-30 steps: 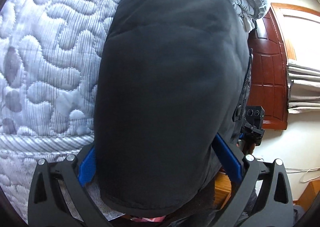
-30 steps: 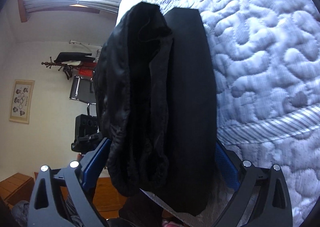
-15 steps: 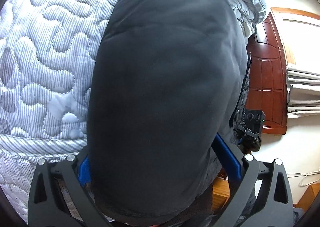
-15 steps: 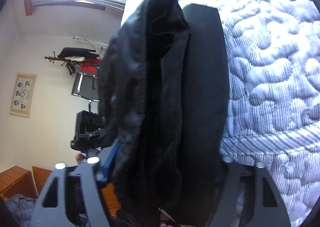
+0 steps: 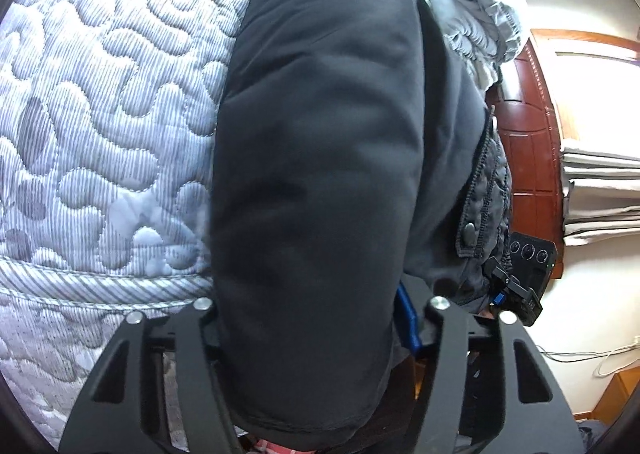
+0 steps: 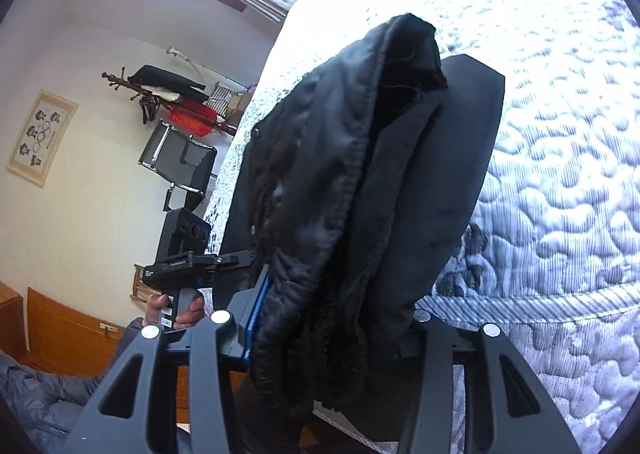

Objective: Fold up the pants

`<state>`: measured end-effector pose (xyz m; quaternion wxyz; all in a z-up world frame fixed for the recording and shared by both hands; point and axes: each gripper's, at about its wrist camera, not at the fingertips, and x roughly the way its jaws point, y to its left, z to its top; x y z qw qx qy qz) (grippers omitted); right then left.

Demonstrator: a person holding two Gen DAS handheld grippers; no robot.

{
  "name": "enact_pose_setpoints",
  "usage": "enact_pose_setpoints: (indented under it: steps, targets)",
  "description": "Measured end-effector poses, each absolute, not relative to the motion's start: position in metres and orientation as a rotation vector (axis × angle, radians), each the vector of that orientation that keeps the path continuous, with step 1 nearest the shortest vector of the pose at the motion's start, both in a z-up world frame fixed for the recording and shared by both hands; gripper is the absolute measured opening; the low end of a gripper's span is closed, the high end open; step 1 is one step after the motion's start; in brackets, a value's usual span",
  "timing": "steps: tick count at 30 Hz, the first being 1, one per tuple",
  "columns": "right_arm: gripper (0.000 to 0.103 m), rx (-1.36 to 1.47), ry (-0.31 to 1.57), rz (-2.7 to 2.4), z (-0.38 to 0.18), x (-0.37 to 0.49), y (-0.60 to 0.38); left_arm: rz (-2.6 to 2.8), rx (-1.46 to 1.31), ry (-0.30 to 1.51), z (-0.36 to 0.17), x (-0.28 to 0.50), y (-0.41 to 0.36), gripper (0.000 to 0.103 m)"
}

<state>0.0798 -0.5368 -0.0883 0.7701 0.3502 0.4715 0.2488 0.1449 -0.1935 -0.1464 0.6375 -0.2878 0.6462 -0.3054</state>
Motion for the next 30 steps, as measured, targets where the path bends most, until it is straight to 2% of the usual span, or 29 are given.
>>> enact_pose_setpoints:
  steps: [3, 14, 30]
  targets:
    - [0.046, 0.727, 1.007, 0.548, -0.075, 0.08, -0.529, -0.718, -0.674, 1.428, -0.145, 0.142, -0.189, 0.051]
    - [0.046, 0.583, 0.951, 0.577, -0.023, 0.092, -0.504, -0.773, -0.737, 1.332, -0.131, 0.148, -0.194, 0.05]
    - [0.046, 0.502, 0.87, 0.646, 0.014, 0.115, -0.502, -0.778, -0.759, 1.219, -0.089, 0.174, -0.176, 0.05]
